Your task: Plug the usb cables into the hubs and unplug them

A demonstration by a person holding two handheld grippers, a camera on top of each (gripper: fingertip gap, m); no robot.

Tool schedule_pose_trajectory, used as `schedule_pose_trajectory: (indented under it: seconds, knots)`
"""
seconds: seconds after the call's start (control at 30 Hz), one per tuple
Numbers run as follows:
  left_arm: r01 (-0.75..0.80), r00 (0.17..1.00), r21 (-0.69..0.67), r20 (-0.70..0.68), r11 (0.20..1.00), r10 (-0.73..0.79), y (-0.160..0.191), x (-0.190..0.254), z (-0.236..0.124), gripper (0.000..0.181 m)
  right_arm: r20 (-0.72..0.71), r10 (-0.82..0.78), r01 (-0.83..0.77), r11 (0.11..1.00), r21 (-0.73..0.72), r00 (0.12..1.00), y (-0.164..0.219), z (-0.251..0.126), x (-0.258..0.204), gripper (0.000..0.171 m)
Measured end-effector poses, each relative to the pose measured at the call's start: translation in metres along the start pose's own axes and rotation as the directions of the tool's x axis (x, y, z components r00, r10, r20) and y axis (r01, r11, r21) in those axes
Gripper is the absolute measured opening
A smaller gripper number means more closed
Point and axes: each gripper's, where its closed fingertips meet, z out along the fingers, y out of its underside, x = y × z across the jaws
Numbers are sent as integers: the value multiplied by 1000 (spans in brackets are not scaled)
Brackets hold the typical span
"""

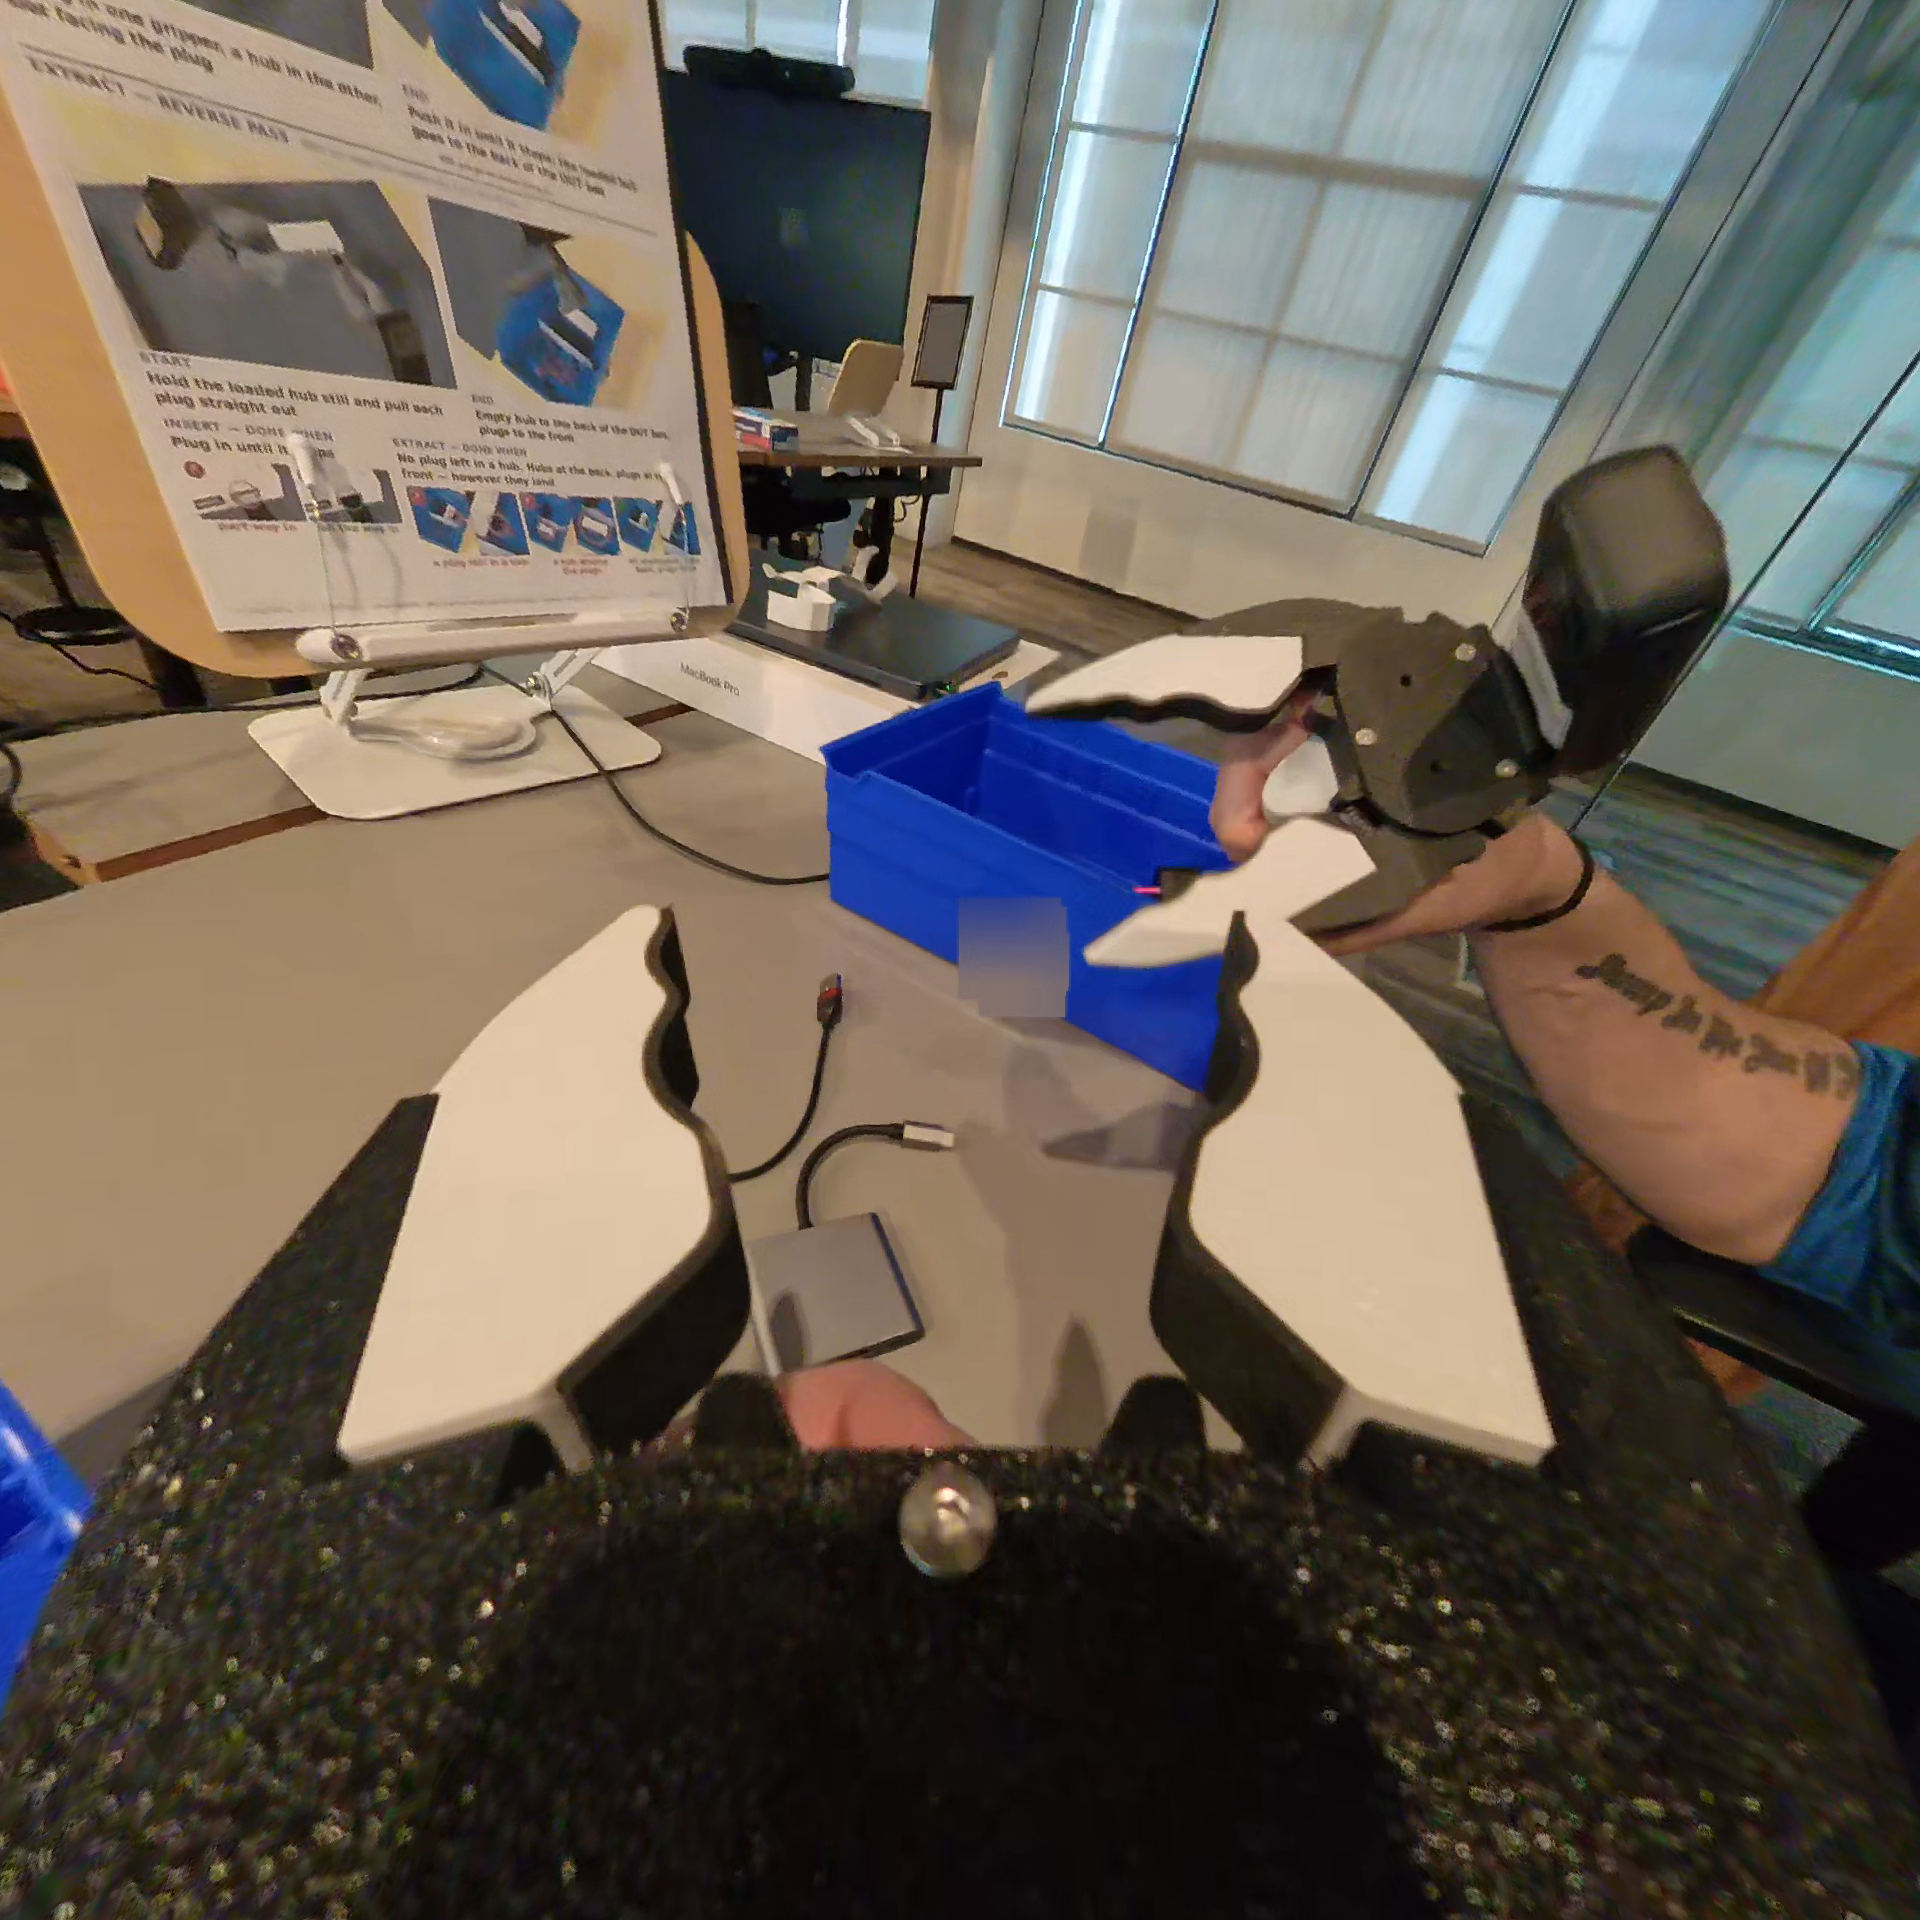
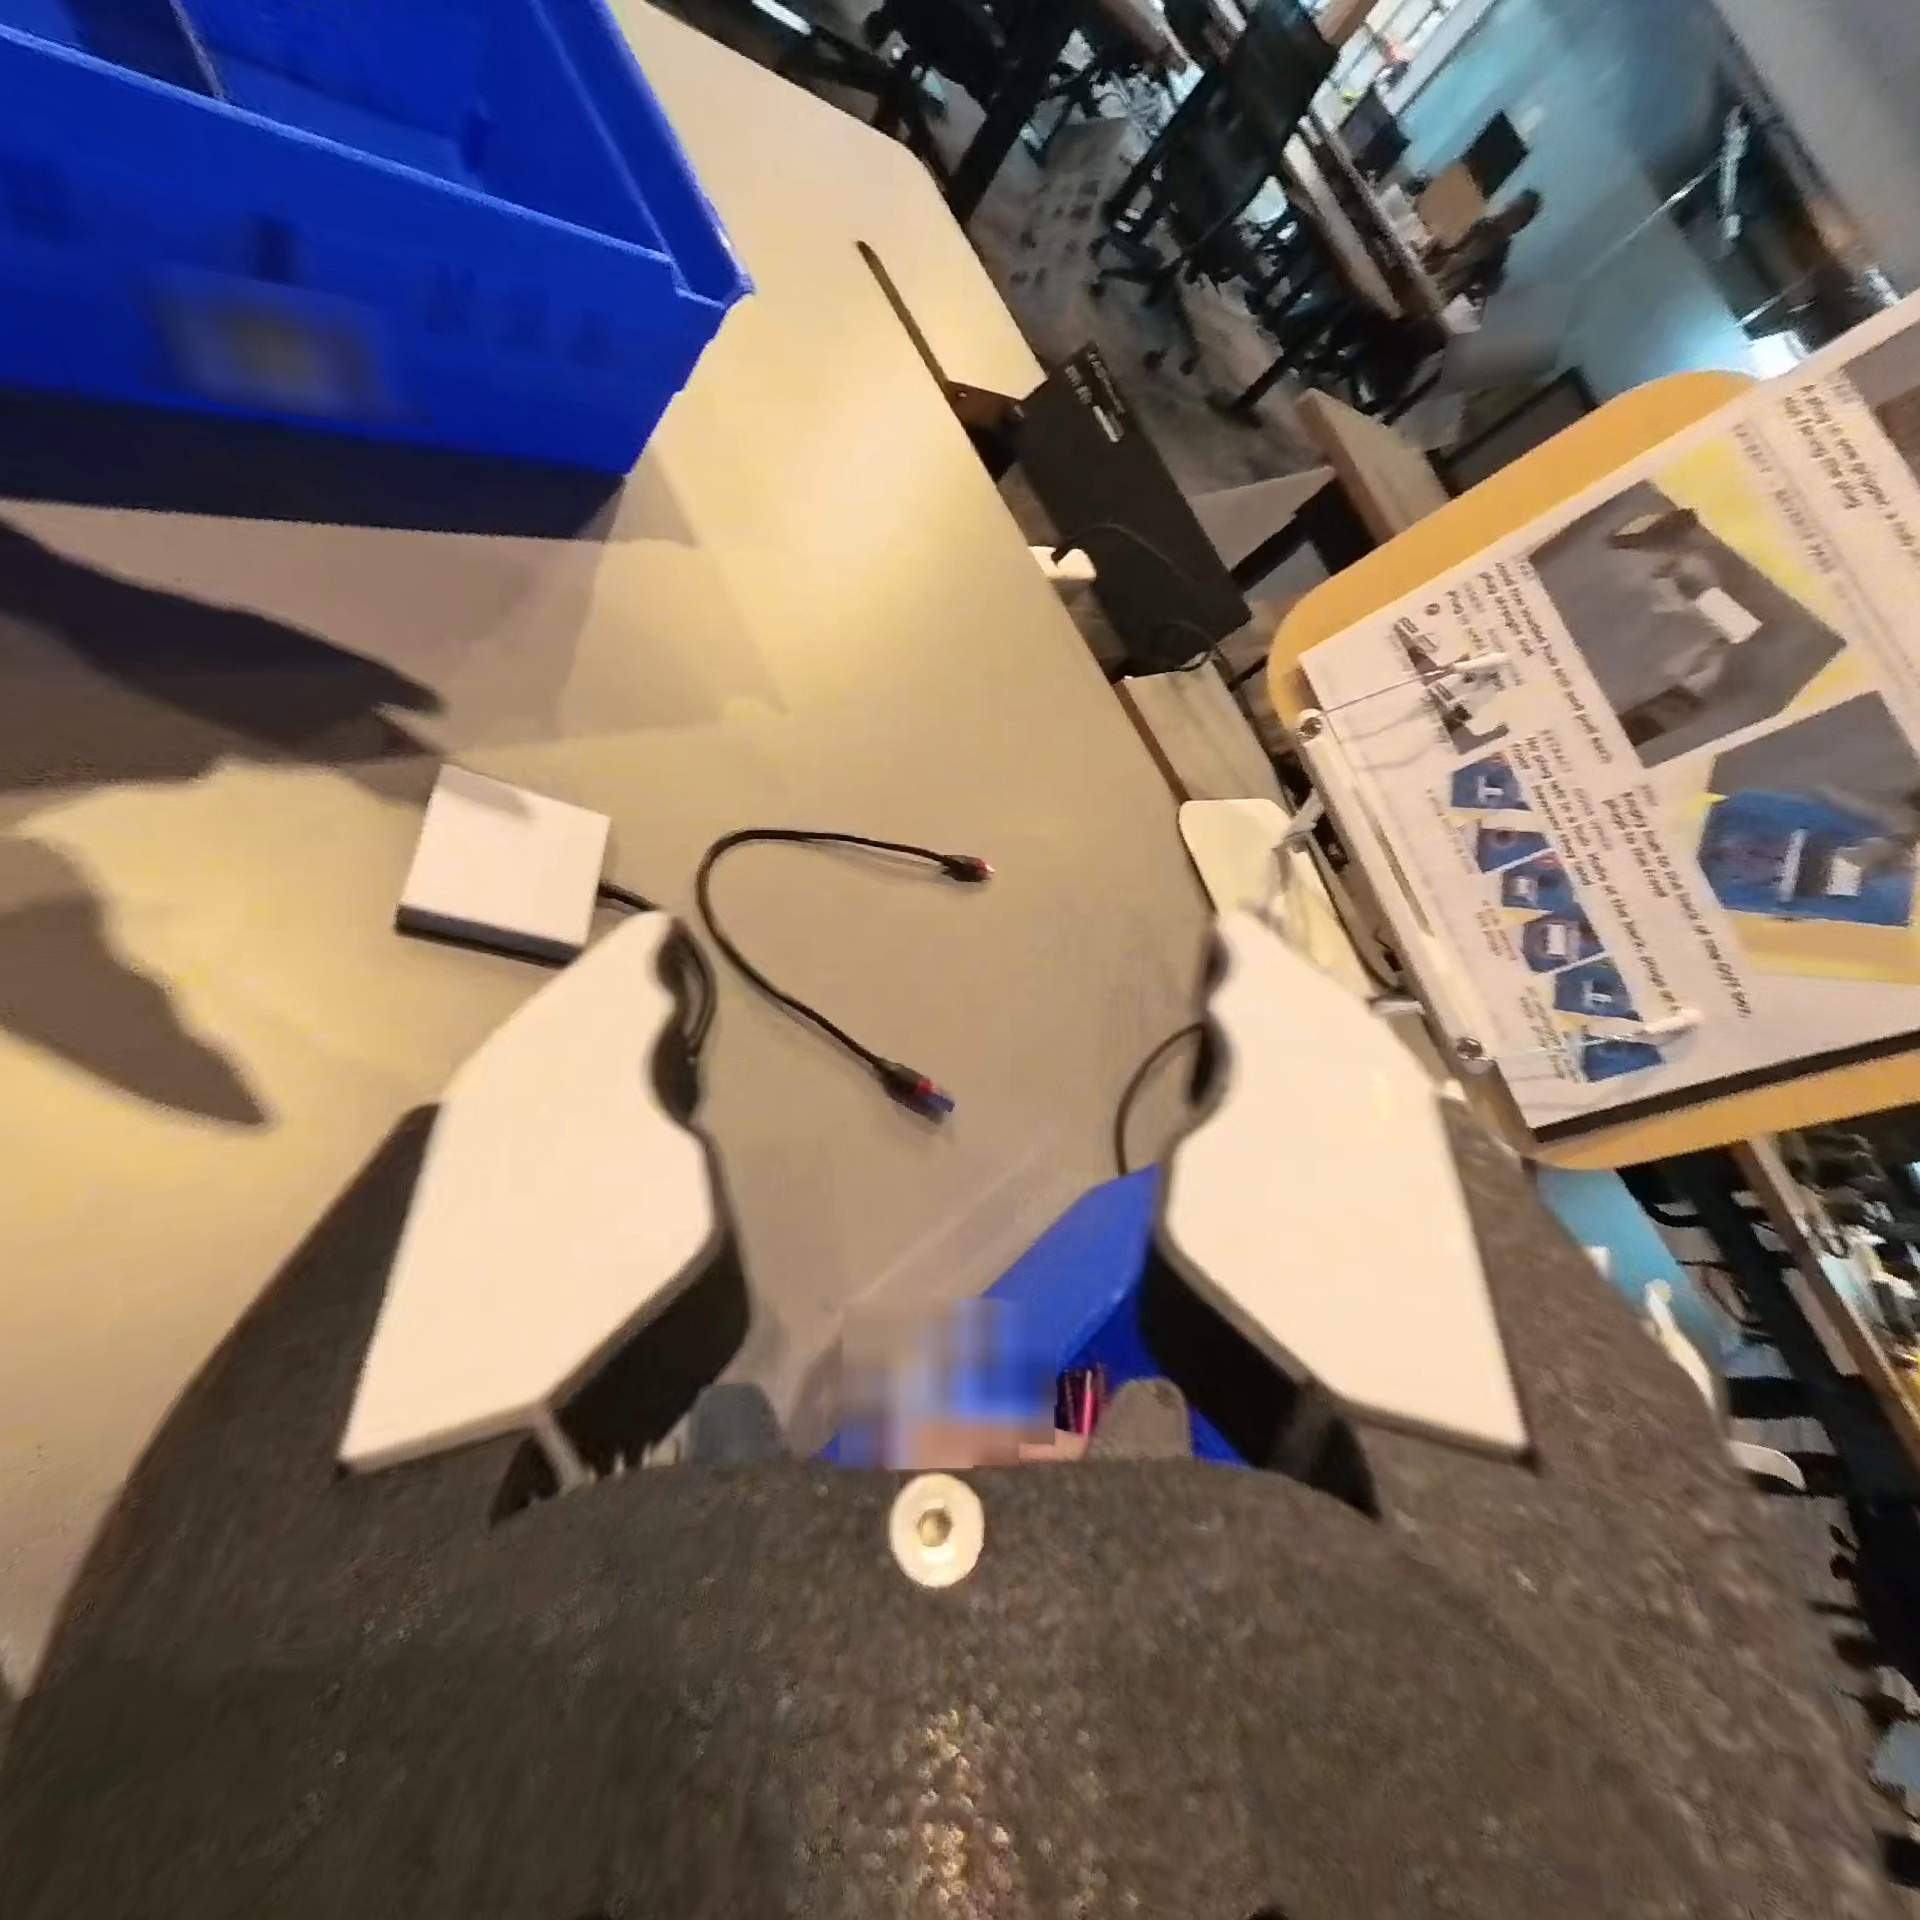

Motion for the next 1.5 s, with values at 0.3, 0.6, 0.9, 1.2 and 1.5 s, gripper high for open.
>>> schedule_pose_trajectory:
  seconds: [0.3, 0.6, 0.9, 1.2, 1.5]
  knots:
    - [-31, 999, -40, 13, 999, 31, 8, -1, 5, 98, -12, -17, 17, 999, 39, 1000, -1, 1, 2, 96]
    - [-60, 998, -92, 13, 994, 61, 19, 8, 14, 97, -17, -59, 59, 998, 24, 998, 0, -6, 3, 96]
    - [-71, 997, -260, 23, 963, 80, 52, 10, 25, 96, -14, -70, 70, 997, 27, 997, -3, -14, 8, 95]
    - [-87, 987, -522, 72, 849, 146, 92, 1, 45, 95, -12, -78, 78, 995, 54, 997, -6, -27, 14, 94]
    - [-107, 966, -781, 65, 616, 249, 143, -30, 63, 93, -10, -78, 78, 995, 62, 997, -5, -42, 22, 92]
